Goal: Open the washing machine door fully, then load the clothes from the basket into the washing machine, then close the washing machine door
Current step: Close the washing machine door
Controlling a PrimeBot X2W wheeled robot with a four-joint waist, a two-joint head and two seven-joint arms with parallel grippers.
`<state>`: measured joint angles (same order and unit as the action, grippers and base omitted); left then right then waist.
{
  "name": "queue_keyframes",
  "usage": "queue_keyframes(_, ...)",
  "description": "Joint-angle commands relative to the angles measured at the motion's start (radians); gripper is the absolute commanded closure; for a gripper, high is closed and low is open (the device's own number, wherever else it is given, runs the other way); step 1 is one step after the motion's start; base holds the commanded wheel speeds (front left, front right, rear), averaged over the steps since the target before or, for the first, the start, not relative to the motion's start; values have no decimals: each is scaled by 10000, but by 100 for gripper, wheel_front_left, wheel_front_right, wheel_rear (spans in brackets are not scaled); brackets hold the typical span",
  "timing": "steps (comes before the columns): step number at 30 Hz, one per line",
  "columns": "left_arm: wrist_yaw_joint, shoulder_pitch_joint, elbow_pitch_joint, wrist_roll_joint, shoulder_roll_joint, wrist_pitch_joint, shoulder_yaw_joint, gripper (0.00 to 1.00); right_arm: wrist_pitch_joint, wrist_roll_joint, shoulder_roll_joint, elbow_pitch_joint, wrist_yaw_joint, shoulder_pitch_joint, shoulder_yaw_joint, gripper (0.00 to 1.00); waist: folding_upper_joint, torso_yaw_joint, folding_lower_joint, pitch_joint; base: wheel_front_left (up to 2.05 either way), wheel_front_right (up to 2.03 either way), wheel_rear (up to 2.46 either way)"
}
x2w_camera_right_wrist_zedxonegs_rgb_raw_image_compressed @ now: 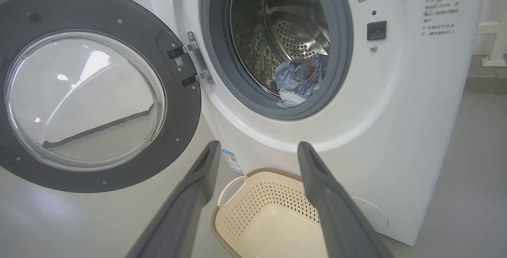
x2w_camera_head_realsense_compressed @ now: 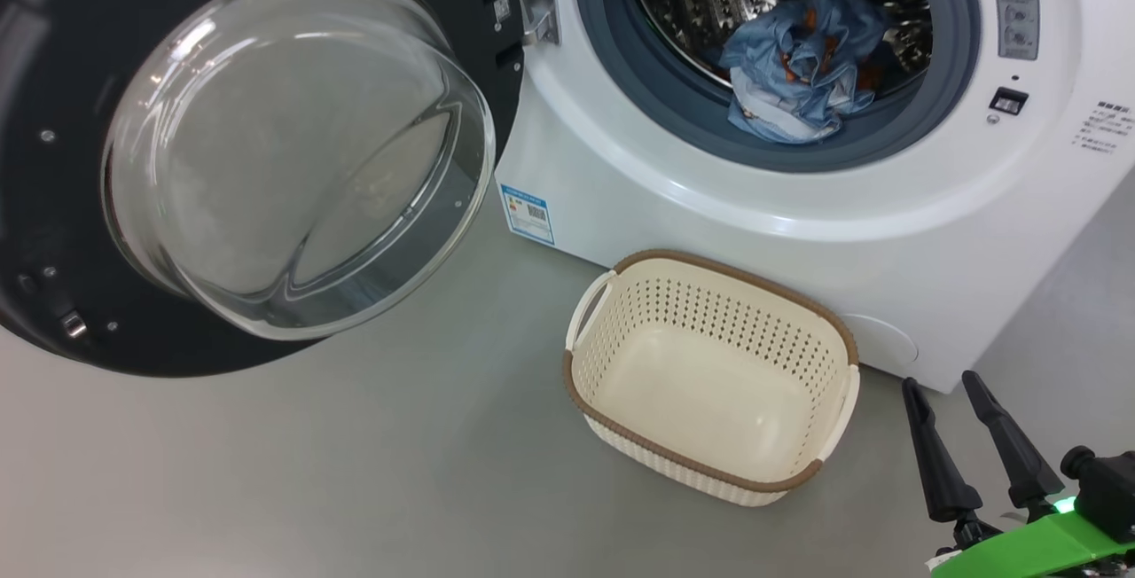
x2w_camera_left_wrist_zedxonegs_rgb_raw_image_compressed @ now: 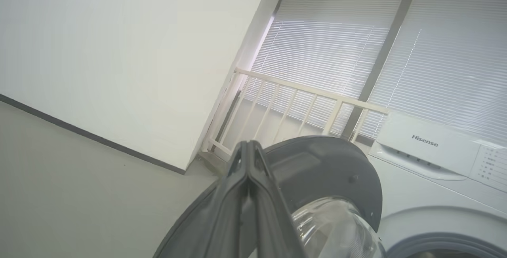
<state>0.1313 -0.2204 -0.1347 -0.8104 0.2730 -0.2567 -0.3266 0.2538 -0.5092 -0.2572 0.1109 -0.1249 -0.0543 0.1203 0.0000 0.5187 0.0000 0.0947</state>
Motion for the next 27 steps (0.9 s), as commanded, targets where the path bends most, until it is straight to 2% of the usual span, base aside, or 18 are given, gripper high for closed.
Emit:
queue_keyframes(1,-6,-921,-336,-1002,1049,-40,-345,100,80,39,-303,-301,-58,298,66,0,0,38,0,406,0,0,0)
queue_keyframes(2,-6,-921,-336,-1002,1049,-40,-345,100,80,39,-303,-301,-58,298,66,0,0,38,0,406,0,0,0)
queue_keyframes(6,-6,-2232,-1828,-3007,2086,235,-300,100,80,126,-420,-367,-58,442,4,0,0,74,0,840,0,0,0)
queue_keyframes(10,-6,-3293,-3377,-4356,2988,772,-184,100,80,192,-533,-437,-58,606,52,0,0,-5,0,1212,0,0,0)
queue_keyframes(14,-6,-4197,-4716,-5456,3607,1534,-114,100,80,208,-687,-493,-58,775,93,0,0,-88,0,1564,0,0,0)
queue_keyframes(16,-6,-4498,-5023,-5993,3719,2046,-47,100,80,223,-770,-522,-58,864,103,0,0,-119,0,1750,0,0,0)
queue_keyframes(22,-6,-5012,-5712,-6476,4224,3552,698,100,80,281,-1000,-588,-58,1088,160,0,0,-158,0,2235,0,0,0)
queue_keyframes(27,-6,-5276,-6139,-6545,4514,4397,1249,100,80,311,-1108,-617,-58,1249,270,0,0,-224,0,2495,0,0,0)
